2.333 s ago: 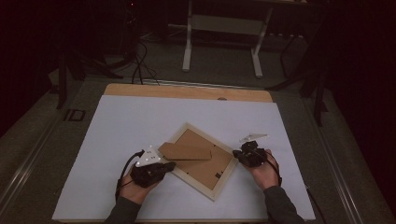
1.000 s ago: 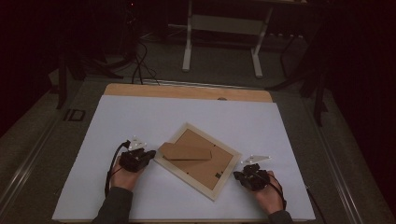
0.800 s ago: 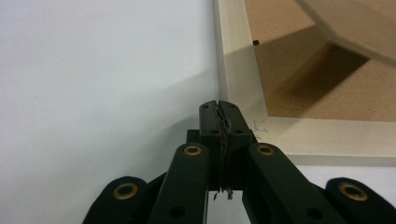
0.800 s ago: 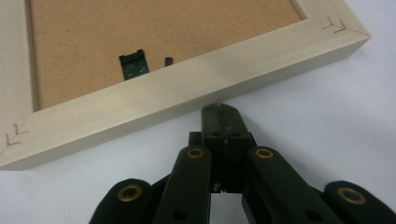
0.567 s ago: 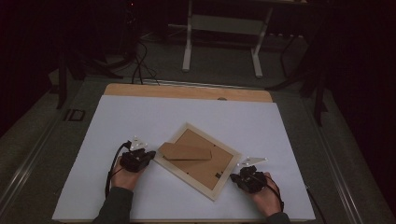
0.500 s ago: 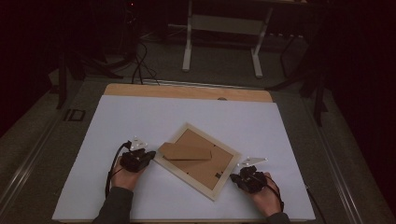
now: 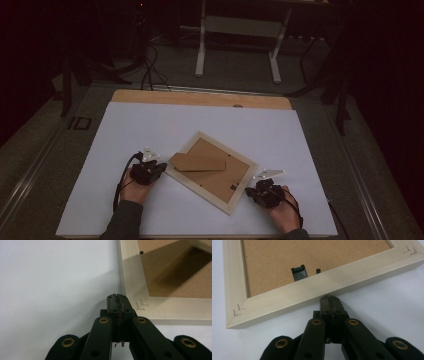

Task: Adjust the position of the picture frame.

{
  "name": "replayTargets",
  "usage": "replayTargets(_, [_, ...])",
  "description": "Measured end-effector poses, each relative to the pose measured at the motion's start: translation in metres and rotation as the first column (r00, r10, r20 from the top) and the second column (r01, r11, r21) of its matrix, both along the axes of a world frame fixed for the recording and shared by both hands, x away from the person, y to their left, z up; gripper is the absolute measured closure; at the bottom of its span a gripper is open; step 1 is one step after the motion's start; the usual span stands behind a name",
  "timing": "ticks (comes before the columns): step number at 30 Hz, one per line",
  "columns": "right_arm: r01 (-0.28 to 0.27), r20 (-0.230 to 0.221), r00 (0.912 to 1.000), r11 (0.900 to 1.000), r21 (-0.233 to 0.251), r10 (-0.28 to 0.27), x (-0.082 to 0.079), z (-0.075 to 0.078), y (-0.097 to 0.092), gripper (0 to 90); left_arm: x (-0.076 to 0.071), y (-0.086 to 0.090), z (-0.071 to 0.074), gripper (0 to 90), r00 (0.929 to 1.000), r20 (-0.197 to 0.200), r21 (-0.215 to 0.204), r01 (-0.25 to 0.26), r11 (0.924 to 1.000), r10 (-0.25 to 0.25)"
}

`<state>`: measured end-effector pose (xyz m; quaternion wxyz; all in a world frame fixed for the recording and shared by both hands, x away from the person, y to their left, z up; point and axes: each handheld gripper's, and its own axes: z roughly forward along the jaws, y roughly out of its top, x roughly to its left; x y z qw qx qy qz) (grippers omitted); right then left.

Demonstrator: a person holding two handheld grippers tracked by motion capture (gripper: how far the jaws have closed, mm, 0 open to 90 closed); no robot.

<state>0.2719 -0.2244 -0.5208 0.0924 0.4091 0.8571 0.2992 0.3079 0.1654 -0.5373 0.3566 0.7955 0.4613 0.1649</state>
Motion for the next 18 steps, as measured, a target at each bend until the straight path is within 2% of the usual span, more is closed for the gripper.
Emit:
replayTargets(11, [0.039, 0.015, 0.9991, 0.9993, 0.002, -0.039, 0.007, -0.0007, 0.002, 90.0, -0.0009, -0.0002, -0.0001, 90.0, 0.9999, -0.008, -0.012, -0.015, 0.9998, 0.015])
replayTargets(18, [0.024, 0.008, 0.9997, 0.9997, -0.01, -0.024, 0.0022, 0.0008, 0.0066, 90.0, -0.0011, -0.0002, -0.0002, 90.0, 0.9998, -0.01, -0.015, -0.018, 0.9997, 0.018])
